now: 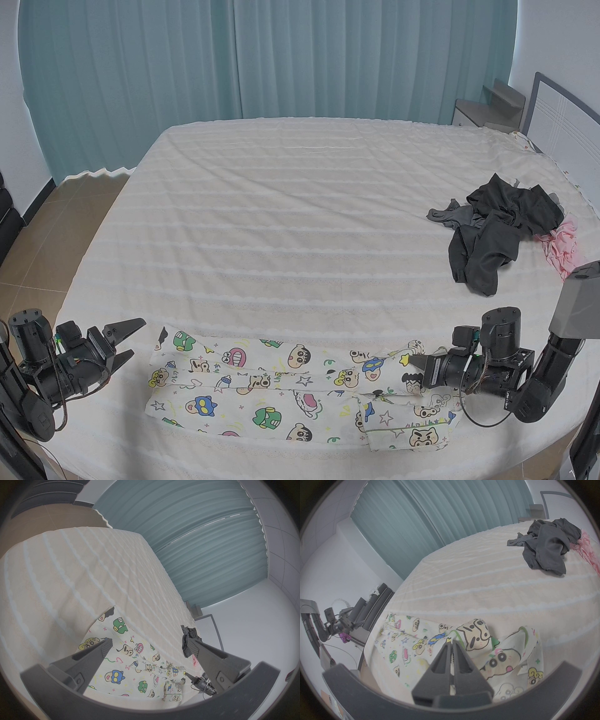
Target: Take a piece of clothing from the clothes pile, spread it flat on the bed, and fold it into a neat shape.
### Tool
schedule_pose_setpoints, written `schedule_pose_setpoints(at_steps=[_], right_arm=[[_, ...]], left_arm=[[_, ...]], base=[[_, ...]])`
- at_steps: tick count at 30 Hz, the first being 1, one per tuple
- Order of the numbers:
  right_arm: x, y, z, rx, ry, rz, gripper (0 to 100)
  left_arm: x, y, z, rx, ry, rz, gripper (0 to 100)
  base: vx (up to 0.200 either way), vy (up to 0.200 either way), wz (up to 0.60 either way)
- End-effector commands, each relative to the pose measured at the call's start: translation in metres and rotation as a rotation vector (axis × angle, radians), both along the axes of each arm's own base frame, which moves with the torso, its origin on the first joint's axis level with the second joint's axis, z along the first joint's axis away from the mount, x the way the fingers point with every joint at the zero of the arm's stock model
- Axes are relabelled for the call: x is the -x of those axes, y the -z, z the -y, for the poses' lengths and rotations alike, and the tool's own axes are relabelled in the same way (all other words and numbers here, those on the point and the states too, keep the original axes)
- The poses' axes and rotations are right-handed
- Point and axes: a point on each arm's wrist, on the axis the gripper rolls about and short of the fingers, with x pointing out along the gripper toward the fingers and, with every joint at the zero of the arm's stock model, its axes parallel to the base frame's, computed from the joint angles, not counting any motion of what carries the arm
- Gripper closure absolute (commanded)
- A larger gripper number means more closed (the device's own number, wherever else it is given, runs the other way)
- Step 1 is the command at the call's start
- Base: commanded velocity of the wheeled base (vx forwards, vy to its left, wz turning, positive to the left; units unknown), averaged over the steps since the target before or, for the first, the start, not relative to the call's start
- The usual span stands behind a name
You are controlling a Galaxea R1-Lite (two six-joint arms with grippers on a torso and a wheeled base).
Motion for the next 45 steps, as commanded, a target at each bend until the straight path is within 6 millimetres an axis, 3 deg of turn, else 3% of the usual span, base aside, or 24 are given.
schedule_pose_setpoints(at_steps=[1, 2, 3, 12, 15, 20, 24, 30, 34, 39, 45], right_arm=[[-0.019, 0.023, 0.003, 0.030, 0.043, -0.050, 100], [-0.019, 0.025, 0.005, 0.037, 0.047, -0.063, 100], [-0.017, 0.026, 0.006, 0.047, 0.051, -0.084, 0], [-0.008, 0.029, 0.013, 0.132, 0.150, -0.122, 0], [-0.003, 0.014, 0.011, 0.104, 0.145, -0.066, 0], [0.008, -0.031, 0.000, 0.034, 0.099, 0.085, 0], [0.013, -0.042, -0.009, 0.014, 0.060, 0.112, 0], [0.013, -0.028, -0.030, -0.010, 0.004, 0.046, 0], [0.005, 0.003, -0.041, -0.027, 0.007, -0.078, 0], [-0.006, 0.037, -0.031, 0.019, 0.065, -0.176, 0], [-0.006, 0.043, -0.009, 0.037, 0.136, -0.219, 0]], left_arm=[[0.003, 0.001, 0.001, 0.002, 0.001, -0.012, 0], [0.003, 0.001, 0.001, 0.002, 0.001, -0.012, 0], [0.003, 0.001, 0.001, 0.002, 0.001, -0.012, 0], [0.002, 0.002, 0.002, 0.001, 0.007, -0.013, 0], [0.002, 0.002, 0.002, 0.003, 0.007, -0.013, 0], [0.003, 0.001, 0.002, 0.001, 0.009, -0.011, 0], [0.003, 0.001, 0.002, 0.002, 0.008, -0.012, 0], [0.003, 0.001, 0.002, 0.002, 0.008, -0.012, 0], [0.003, 0.001, 0.002, 0.002, 0.008, -0.012, 0], [0.002, 0.001, 0.002, 0.001, 0.006, -0.012, 0], [0.002, 0.002, 0.002, 0.002, 0.006, -0.013, 0]], base=[[0.000, 0.000, 0.00], [0.000, 0.000, 0.00], [0.000, 0.000, 0.00], [0.000, 0.000, 0.00], [0.000, 0.000, 0.00], [0.000, 0.000, 0.00], [0.000, 0.000, 0.00], [0.000, 0.000, 0.00], [0.000, 0.000, 0.00], [0.000, 0.000, 0.00], [0.000, 0.000, 0.00]])
